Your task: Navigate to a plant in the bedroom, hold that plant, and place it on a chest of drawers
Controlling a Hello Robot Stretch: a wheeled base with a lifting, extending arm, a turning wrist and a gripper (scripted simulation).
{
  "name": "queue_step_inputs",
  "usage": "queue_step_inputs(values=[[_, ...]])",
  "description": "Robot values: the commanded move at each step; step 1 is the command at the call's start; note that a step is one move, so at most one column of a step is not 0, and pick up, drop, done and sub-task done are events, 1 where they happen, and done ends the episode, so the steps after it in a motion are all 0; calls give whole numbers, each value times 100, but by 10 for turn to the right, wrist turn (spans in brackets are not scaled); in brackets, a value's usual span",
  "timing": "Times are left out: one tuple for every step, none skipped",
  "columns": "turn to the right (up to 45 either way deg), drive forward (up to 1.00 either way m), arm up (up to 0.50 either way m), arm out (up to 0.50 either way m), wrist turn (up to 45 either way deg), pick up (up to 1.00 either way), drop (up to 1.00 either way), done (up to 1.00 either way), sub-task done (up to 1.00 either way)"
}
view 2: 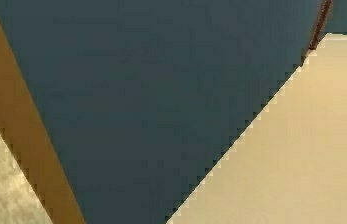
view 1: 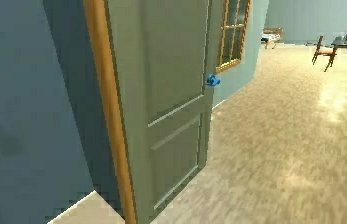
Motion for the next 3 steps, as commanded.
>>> queue_step_inputs(values=[[0, 65, 0, 0, 0, 0, 0, 0, 0], [390, 0, 0, 0, 0, 0, 0, 0, 0], [0, 30, 0, 0, 0, 0, 0, 0, 0]])
